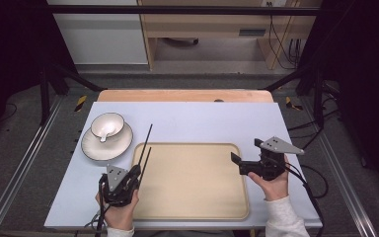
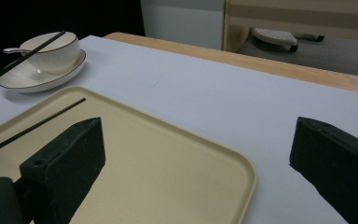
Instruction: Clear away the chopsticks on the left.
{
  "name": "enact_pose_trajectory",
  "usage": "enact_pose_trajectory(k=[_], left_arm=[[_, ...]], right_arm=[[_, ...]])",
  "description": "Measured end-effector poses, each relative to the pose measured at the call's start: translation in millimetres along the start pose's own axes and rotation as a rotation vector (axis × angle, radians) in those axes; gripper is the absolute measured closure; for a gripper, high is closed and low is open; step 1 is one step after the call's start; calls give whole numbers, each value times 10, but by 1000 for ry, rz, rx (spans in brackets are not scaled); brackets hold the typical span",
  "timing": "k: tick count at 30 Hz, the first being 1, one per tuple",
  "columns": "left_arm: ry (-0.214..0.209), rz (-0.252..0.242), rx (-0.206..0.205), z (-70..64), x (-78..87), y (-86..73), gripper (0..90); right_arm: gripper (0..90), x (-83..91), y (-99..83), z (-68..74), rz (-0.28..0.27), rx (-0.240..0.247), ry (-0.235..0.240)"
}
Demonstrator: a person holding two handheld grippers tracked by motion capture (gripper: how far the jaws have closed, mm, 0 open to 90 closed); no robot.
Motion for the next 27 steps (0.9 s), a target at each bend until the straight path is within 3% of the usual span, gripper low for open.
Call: enact_pose_trajectory(k=[3,9,17,27], left_arm=[[-5,-4,32,10,1,-74,853],[-21,10,58,-23,-26,-214,854],[-24,51,77,-23,-92,-376,854],[-4,91,66,-15,-191,-465,854]], right_arm=[[34,-6,-1,5,0,0,4],[35,-31,-16,12,13,6,4],[35,-43,-20,13,16,5,3],[35,-60,-29,19,22,5,8]])
Point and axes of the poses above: each handheld gripper's, and its own axes: x roughly backward along the jaws, y roughly out of its top, z roughly to its left, the point moved 3 cm from there along -x, roughly forward along the jaws, and after that the axes turned 10 degrees about x, right-handed, at the moved point
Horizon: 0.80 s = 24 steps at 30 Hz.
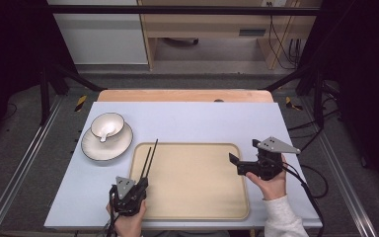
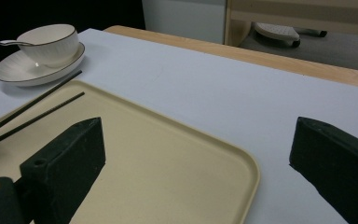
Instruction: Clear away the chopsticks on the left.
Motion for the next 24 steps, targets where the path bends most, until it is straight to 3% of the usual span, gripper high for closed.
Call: enact_pose_trajectory(k=[13,24], left_arm=[[23,65,-12,-3,-102,-80,853],[24,77,-22,-9,-103,-75,849]], right_arm=[[35,9,3,0,1,0,-1],[35,-11,-5,7,7,4,1]])
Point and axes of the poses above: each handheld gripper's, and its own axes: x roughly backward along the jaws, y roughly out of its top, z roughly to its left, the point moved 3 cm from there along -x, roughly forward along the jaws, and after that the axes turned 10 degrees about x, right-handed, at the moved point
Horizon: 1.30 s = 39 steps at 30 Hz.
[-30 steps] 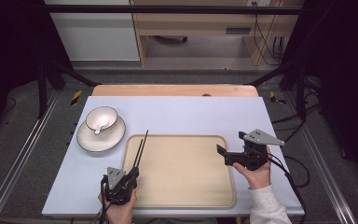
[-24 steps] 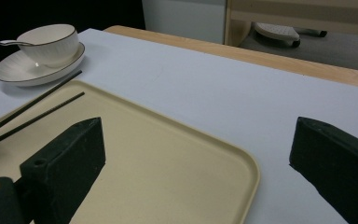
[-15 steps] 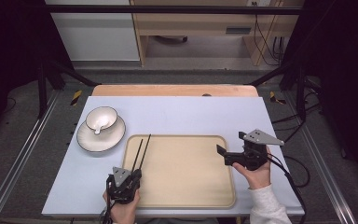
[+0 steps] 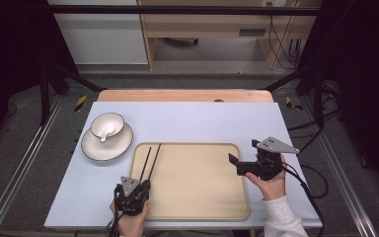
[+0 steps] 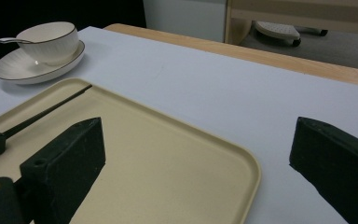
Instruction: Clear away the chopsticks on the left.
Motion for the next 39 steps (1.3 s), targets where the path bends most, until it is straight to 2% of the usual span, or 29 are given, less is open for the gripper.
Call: enact_pose_trajectory(k=[10,12,14,15,17,22,25,26,29,31,37,39], left_arm=[[2,-9,-15,-13,4,17,831],[-27,-28,-23,-22,22,48,817],[-35,-47,-30,-35,53,91,803],[-60,-60,-38,-40,71,119,793],[-74,-82,-60,-57,105,178,771],[-150,-148,-112,-93,204,372,728],[-184,-163,-145,-121,253,503,685],[-198,-165,-160,-133,271,578,671],[-248,-165,-169,-150,300,709,610],[-269,-151,-193,-160,318,822,568],[-290,-108,-263,-118,356,1010,428],[-309,-104,-260,-61,367,1033,379]], right_arm=[[35,12,6,-4,-5,-1,-2],[35,17,6,-5,-5,0,-2],[35,19,6,-4,-4,-2,-3],[35,20,8,-5,-6,0,-2],[35,28,11,-9,-9,-2,-4],[34,56,24,-23,-18,-4,-8],[34,63,28,-31,-22,-8,-12],[34,66,28,-35,-23,-5,-13],[33,80,34,-36,-24,-9,-13],[33,91,38,-42,-30,-8,-15],[32,134,54,-65,-43,-14,-23],[32,149,56,-75,-44,-12,-26]])
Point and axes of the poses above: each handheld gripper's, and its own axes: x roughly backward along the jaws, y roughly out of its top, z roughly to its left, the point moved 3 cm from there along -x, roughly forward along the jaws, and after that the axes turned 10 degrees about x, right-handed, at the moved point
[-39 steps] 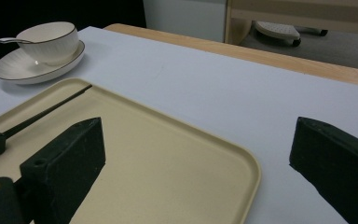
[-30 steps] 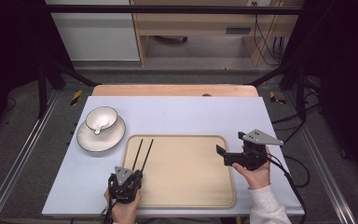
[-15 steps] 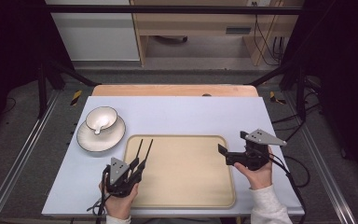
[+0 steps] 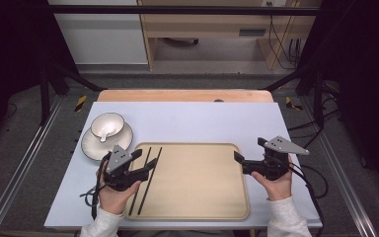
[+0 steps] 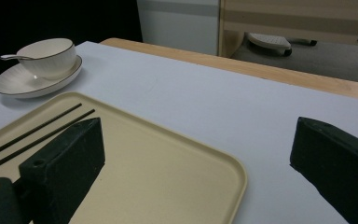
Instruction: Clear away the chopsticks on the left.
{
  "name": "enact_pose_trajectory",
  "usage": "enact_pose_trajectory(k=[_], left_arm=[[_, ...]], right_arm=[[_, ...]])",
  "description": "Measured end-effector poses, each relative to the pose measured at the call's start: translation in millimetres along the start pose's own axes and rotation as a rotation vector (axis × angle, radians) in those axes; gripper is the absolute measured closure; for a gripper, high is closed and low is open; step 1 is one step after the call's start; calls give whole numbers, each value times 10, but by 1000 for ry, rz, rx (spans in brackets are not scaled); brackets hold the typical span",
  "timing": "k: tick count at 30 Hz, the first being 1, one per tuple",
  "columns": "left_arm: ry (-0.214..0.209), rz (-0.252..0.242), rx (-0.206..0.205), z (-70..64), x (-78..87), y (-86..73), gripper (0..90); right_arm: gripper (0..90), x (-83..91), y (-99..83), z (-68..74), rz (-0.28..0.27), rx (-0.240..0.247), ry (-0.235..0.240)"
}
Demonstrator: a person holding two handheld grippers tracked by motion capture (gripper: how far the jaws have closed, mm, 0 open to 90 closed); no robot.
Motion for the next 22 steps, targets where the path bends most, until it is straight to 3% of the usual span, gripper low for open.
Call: enact_pose_trajectory(k=[4,6,11,17,22], left_arm=[[-17,13,-11,155,66,-28,307],[-23,7,3,251,110,-47,267],[3,-3,15,489,237,-86,196],[34,10,39,708,311,-196,186],[43,22,31,752,312,-229,187]], right_arm=[[31,13,1,-12,1,0,-5],[31,16,1,-16,2,-4,-7],[30,26,-11,-42,0,-10,-15],[30,39,-35,-80,-1,-13,-22],[30,16,-61,-92,11,-19,-26]])
Point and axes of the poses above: each handheld gripper's, and its own axes: x roughly backward along the jaws, y roughly out of its top, z roughly to its left, the point moved 3 cm from there along -x, roughly forward along the jaws, and after that the axes turned 10 degrees about x, right-handed, at the moved point
